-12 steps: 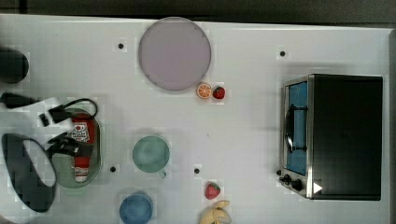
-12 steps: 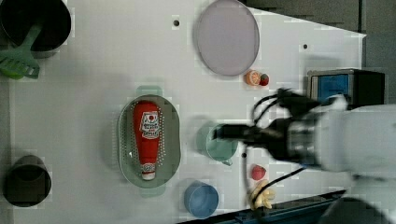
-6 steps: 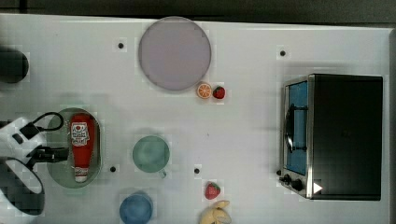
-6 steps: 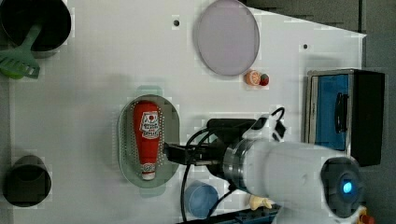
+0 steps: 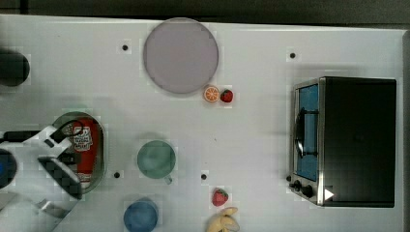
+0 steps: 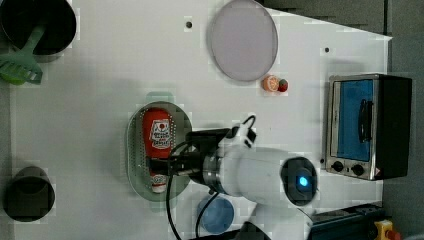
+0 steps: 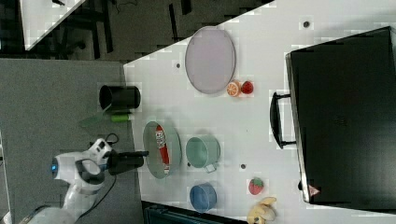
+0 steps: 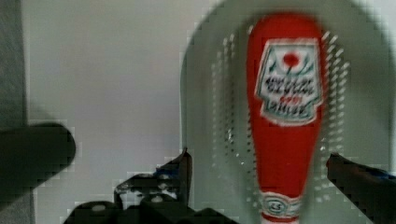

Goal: Pick ketchup from strainer and place it on the table

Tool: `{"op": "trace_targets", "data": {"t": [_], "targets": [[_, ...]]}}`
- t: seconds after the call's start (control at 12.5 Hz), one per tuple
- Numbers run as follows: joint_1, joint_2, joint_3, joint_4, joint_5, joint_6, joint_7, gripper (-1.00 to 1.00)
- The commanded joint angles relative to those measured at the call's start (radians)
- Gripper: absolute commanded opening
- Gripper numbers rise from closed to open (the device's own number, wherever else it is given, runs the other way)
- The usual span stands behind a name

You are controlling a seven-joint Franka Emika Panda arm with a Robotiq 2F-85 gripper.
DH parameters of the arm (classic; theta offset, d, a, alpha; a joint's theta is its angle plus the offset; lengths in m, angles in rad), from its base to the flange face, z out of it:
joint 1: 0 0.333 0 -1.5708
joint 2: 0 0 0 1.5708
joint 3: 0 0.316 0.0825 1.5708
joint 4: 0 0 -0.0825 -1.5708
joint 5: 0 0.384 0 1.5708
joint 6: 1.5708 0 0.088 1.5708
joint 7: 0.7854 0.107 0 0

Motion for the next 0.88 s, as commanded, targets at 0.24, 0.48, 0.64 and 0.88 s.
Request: {"op": "trace_targets", "data": {"t": [0.24, 0.48, 0.64, 0.88], "targets": [[0.001, 0.138, -0.041, -0.02, -0.084, 0.159, 0.059, 1.0], [0.03, 0.205, -0.087, -0.007, -0.088, 0.18, 0.059, 1.0], [0.062, 0.239, -0.117, 0.015, -0.087, 0.187, 0.059, 1.0], [0.119, 0.261, -0.181, 0.035, -0.088, 0.186, 0.059, 1.0]]}}
